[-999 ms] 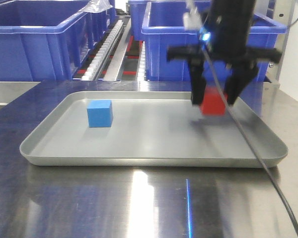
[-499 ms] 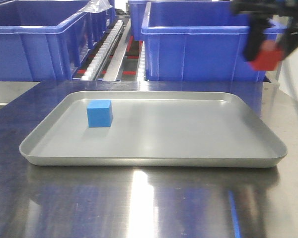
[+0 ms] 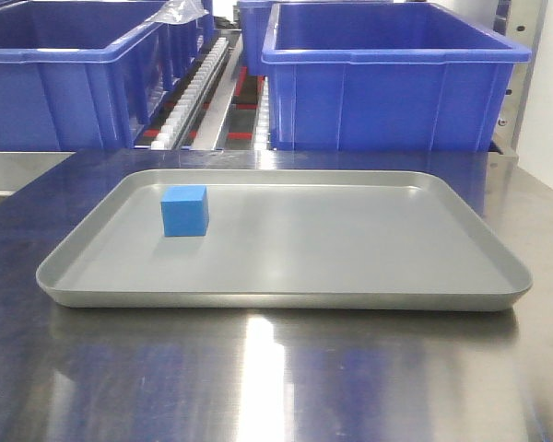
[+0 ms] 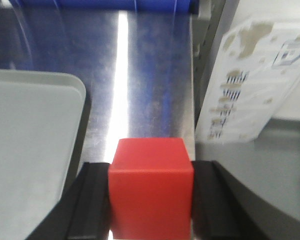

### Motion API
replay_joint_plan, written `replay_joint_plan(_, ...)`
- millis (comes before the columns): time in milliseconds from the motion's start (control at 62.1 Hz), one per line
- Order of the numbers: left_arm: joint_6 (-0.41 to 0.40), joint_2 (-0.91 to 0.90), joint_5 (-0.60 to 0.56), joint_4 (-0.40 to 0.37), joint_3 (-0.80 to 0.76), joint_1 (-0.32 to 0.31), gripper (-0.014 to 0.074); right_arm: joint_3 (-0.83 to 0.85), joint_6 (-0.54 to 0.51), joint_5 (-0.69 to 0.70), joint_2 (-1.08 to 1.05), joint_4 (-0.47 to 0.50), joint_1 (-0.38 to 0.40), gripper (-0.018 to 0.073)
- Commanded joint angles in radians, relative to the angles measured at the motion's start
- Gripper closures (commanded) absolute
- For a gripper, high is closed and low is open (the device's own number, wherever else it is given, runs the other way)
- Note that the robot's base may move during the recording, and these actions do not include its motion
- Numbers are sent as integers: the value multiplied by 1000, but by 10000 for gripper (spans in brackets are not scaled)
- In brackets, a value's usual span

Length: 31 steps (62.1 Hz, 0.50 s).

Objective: Sort and place red and blue blocks on shelf

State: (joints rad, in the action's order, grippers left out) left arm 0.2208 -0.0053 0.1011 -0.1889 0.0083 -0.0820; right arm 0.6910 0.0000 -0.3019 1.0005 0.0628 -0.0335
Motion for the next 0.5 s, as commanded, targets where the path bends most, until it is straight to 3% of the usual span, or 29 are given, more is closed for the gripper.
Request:
replay_joint_plan(0, 0, -21, -84, -6, 44, -3, 471, -32, -16, 126, -110, 5, 5, 470)
replay_joint_plan(483, 0, -21, -84, -6, 44, -3, 471, -207, -16, 121, -558, 5, 5, 470)
